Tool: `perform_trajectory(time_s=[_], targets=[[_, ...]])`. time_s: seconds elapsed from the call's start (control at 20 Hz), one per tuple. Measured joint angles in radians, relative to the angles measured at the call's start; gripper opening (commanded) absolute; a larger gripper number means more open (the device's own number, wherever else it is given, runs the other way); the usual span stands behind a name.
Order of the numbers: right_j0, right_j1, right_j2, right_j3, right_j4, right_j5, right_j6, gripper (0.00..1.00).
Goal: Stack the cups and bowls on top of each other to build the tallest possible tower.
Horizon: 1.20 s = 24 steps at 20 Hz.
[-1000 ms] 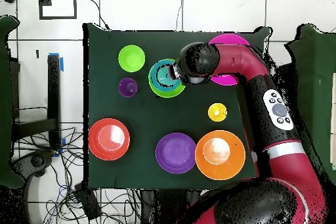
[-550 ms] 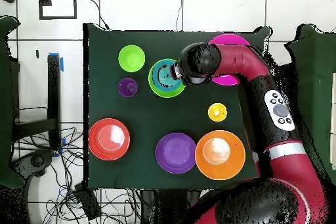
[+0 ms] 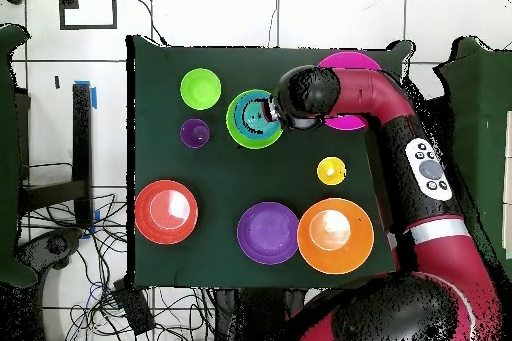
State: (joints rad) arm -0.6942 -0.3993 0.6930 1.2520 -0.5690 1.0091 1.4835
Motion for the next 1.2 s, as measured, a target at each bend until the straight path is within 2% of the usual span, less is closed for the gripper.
perform_trajectory(time_s=[1.2], targets=[[-0.02, 0.001, 0.0, 0.03, -0.002, 0.0, 0.0, 0.0]])
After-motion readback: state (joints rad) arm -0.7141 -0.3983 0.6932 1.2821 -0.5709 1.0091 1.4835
